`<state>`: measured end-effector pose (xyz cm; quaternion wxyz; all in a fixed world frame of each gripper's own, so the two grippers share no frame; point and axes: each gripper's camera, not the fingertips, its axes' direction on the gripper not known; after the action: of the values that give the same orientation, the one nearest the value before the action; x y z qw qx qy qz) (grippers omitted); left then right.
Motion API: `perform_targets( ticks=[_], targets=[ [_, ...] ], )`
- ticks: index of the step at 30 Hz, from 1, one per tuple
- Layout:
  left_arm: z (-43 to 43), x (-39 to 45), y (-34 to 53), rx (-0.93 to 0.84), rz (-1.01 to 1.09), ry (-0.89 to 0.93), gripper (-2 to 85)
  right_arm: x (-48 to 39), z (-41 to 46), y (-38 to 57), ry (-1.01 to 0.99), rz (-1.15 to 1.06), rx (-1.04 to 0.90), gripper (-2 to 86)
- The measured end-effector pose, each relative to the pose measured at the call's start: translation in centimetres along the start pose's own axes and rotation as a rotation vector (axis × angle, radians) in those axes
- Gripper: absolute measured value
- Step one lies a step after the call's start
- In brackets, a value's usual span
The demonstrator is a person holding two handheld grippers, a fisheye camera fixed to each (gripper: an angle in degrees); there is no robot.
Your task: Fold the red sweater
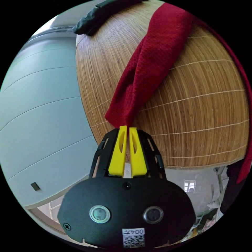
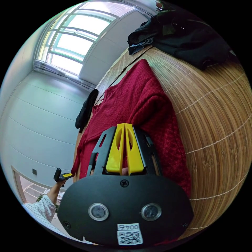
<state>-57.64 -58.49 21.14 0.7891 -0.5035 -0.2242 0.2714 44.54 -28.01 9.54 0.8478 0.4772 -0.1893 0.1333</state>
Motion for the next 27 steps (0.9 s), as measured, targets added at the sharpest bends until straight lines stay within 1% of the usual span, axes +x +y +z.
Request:
perform_targets(
  ticks=[2,3,4,5,6,8,10,12,14,18,20,23,27],
  targets=[
    [-2.7,-4.0,1.0,-0.004,-0.007,0.218,1.1,0.2,0.1,-0.2,-0.004,0.001,0.0,-0.8],
    [-3.5,-5.1,1.3,-0.003,-0.01,0.277,1.1,0.2,0.2,-0.2,-0.005,0.001,0.0,-0.8],
    [-5.2,-7.3,1.9,0.014,-0.012,0.38,1.1,0.2,0.2,-0.3,-0.006,0.001,0.0,-0.8],
    [-7.3,-9.6,2.6,0.052,-0.021,0.495,1.0,0.3,0.3,-0.4,-0.005,0.0,0.001,-0.8],
    [-8.3,-10.7,2.9,0.073,-0.028,0.559,1.0,0.3,0.3,-0.5,-0.006,0.0,0.001,-0.8],
    [-13.2,-14.9,3.9,0.191,-0.027,0.771,1.1,0.4,0.5,-0.6,-0.008,0.001,0.001,-0.8],
    [-17.1,-17.1,4.4,0.282,0.001,0.873,1.1,0.5,0.7,-0.8,-0.008,0.001,0.001,-0.8],
    [-20.8,-18.9,4.6,0.364,0.0,0.928,1.2,0.6,0.8,-0.9,-0.01,0.001,0.002,-0.8],
    [-25.3,-19.9,4.3,0.453,0.055,1.004,1.4,0.7,1.1,-1.1,-0.013,0.0,0.003,-0.8],
    [-30.2,-19.2,2.3,0.534,0.113,1.104,1.7,0.8,1.5,-1.4,-0.023,-0.004,0.005,-0.8],
    [-32.2,-17.5,0.2,0.57,0.159,1.191,1.8,0.9,1.8,-1.5,-0.029,-0.005,0.006,-0.8],
    [-33.8,-14.0,-3.2,0.598,0.192,1.264,1.9,1.0,2.3,-1.8,-0.035,-0.004,0.007,-0.8],
    [-33.5,-8.9,-8.6,0.601,0.177,1.365,2.1,1.0,3.1,-2.0,-0.04,-0.003,0.009,-0.8]
  ],
)
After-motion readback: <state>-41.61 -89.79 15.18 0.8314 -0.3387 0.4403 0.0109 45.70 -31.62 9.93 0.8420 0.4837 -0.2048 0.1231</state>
